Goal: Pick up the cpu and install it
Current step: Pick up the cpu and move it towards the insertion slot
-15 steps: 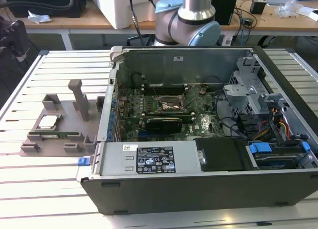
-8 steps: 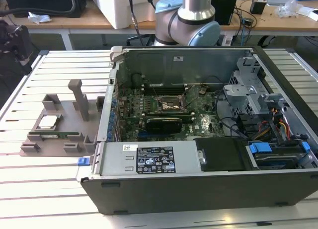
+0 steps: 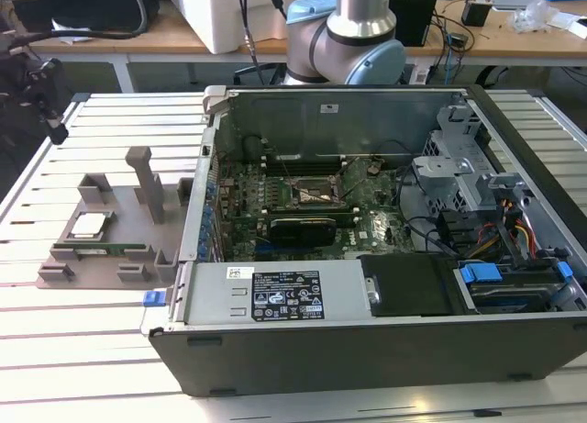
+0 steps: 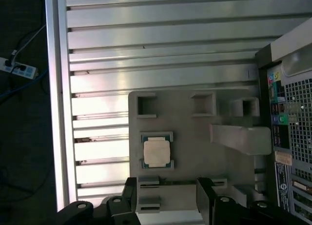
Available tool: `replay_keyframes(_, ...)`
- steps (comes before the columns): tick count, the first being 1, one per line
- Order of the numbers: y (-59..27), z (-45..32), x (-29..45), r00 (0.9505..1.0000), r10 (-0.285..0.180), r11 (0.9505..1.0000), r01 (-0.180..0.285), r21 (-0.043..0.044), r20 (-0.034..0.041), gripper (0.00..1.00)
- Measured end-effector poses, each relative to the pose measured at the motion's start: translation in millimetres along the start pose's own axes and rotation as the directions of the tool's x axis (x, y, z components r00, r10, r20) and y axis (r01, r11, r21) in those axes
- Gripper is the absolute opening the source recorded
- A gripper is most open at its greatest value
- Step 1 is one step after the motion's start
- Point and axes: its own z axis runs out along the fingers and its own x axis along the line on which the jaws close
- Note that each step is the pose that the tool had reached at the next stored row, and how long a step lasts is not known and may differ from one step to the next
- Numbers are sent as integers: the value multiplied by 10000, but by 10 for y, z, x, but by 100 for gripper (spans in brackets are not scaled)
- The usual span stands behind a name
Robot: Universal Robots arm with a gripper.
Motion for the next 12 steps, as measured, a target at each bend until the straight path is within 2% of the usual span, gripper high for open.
replay_keyframes(12,27,276,4,10000,2,10000,-2,3,-36,60)
